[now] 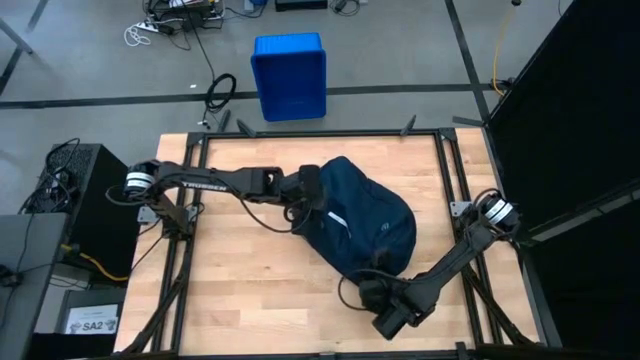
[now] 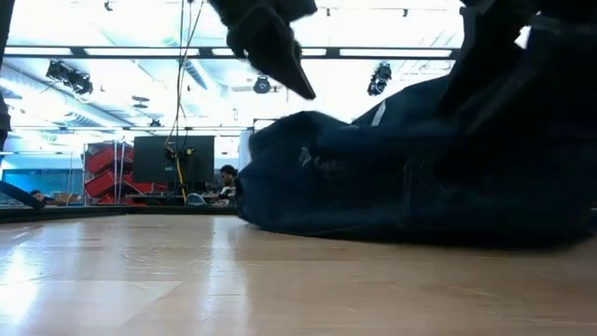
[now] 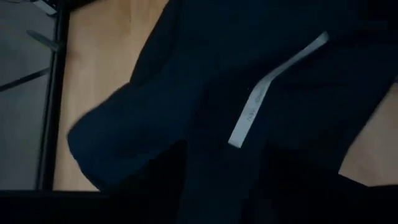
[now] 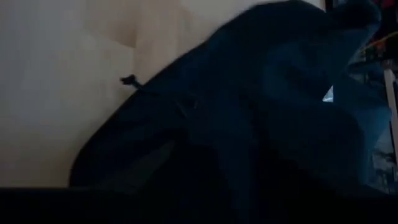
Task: Unpack backpack
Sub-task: Open the dark blue backpack
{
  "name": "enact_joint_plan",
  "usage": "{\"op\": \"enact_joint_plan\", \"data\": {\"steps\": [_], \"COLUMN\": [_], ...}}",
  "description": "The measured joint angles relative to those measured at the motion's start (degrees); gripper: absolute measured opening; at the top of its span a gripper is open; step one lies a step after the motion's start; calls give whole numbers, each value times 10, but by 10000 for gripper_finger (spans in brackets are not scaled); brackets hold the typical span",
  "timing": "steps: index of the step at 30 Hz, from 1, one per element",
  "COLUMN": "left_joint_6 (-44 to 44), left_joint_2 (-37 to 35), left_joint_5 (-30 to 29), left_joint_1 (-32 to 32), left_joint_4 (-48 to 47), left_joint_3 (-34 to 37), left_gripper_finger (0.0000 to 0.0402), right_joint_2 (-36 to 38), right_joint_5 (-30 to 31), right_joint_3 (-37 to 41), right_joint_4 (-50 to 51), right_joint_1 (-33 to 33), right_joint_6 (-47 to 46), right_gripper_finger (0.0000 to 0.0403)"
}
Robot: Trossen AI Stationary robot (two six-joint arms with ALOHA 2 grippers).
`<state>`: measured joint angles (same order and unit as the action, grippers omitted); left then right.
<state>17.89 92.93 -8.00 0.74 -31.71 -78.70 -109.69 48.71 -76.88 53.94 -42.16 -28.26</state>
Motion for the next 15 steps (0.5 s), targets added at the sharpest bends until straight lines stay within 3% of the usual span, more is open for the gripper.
{"op": "enact_joint_plan", "data": {"steps": [6, 13, 15], "left_joint_6": [-4, -35, -51], "left_joint_2": [-1, -1, -1], "left_joint_5": [-7, 27, 26], "left_joint_1": [-21, -91, -114], "left_joint_4": [-90, -148, -151], "left_joint_3": [-65, -69, -63], "left_gripper_finger": [178, 178, 177], "right_joint_2": [0, 0, 0], "right_joint_5": [2, 6, 9], "right_joint_3": [0, 0, 0], "right_joint_4": [0, 2, 2], "right_joint_1": [31, 67, 74], "right_joint_6": [-2, -2, -5], "right_gripper_finger": [155, 19, 9]}}
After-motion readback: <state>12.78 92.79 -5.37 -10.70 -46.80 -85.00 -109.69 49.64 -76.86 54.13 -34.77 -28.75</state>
